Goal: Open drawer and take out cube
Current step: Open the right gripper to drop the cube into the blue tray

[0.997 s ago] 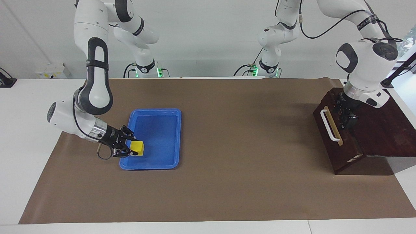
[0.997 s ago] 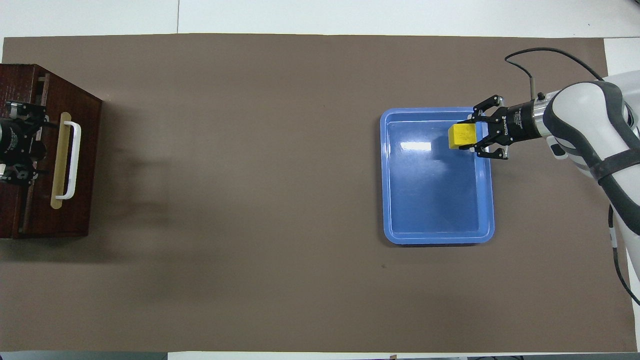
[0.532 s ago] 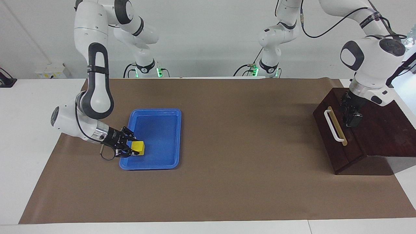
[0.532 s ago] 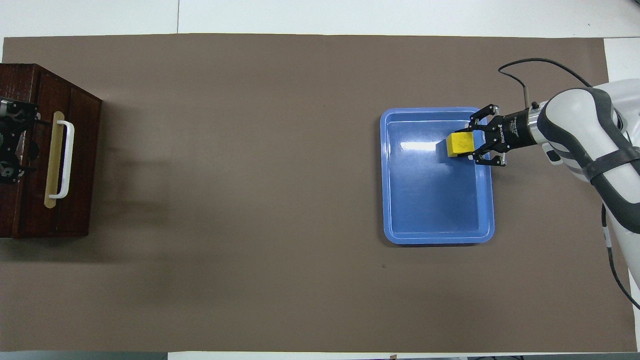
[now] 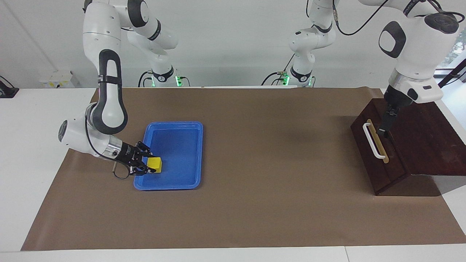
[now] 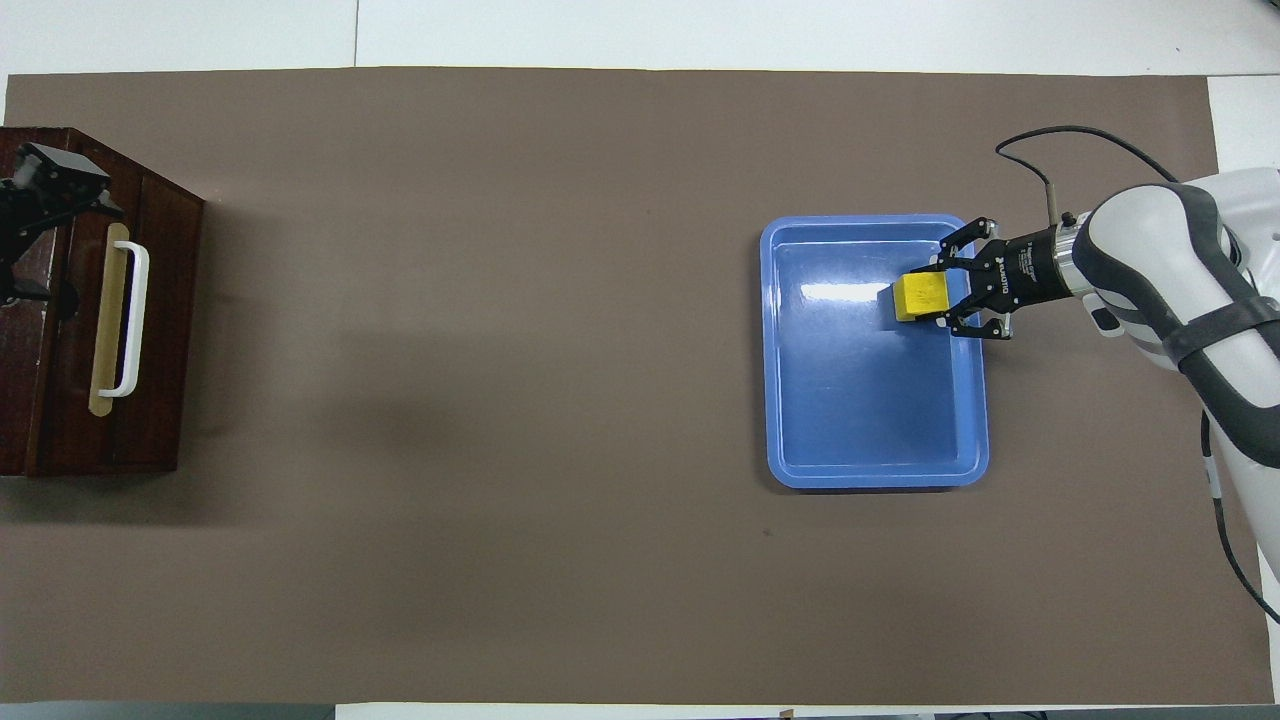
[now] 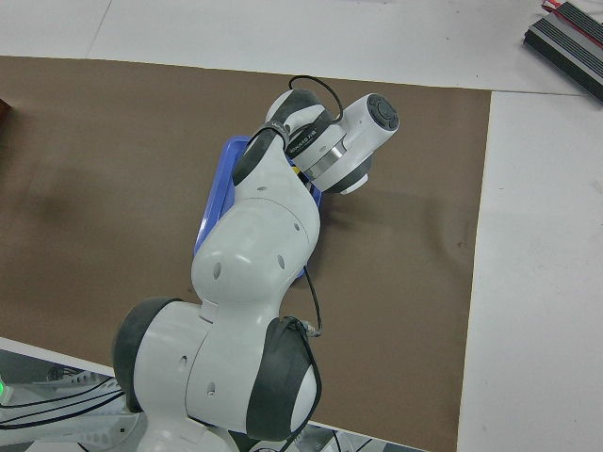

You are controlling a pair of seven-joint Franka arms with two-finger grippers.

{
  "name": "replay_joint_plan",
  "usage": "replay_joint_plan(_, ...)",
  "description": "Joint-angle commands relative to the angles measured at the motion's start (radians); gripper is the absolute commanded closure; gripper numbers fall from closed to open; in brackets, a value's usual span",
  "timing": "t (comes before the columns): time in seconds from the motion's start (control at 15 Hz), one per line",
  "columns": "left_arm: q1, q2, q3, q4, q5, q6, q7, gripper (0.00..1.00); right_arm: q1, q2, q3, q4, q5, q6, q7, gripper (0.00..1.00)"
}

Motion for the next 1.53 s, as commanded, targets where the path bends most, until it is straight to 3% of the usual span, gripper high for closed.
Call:
replay_joint_plan(0.0, -0.016, -0.042, 0.004, 0.002, -0.035, -0.101, 0.261, 0.00, -0.010, -0.016, 0.011, -0.021, -0.008, 0.018, -0.021, 0.20)
replay_joint_plan(0.13, -0.010, -0.083, 0.011, -0.005, -0.136, -0.130, 0.374, 0.00, -0.007, -0.017, 0.011, -0.020, -0.011, 0.017, -0.018, 0.17)
replay_joint_plan(0.27, -0.013, -0.094, 0.011, -0.004, -0.150, -0.219, 0.541, 0.00, -0.006, -0.017, 0.013, -0.011, -0.012, 0.012, -0.007, 0.00)
replay_joint_plan(0.47, -0.018, -0.102, 0.004, -0.009, -0.167, -0.224, 0.607, 0.00, 0.003, -0.028, 0.013, 0.023, -0.019, 0.003, 0.005, 0.00)
replay_joint_plan(0.66, -0.062, -0.102, 0.001, -0.007, -0.166, -0.215, 0.602, 0.00, 0.016, -0.100, 0.014, 0.029, -0.072, 0.001, -0.010, 0.00)
replay_joint_plan(0.86, -0.061, -0.110, 0.001, -0.022, -0.153, -0.222, 0.613, 0.00, 0.052, -0.251, 0.017, 0.029, -0.247, -0.028, -0.068, 0.00)
replay_joint_plan(1.2, -0.049, -0.085, 0.010, 0.011, -0.138, -0.216, 0.622, 0.00, 0.054, -0.374, 0.028, 0.048, -0.429, -0.127, -0.424, 0.00)
replay_joint_plan(1.46, -0.049, -0.010, 0.011, 0.065, -0.092, -0.218, 0.651, 0.00, 0.054, -0.479, 0.028, 0.048, -0.587, -0.224, -0.796, 0.00)
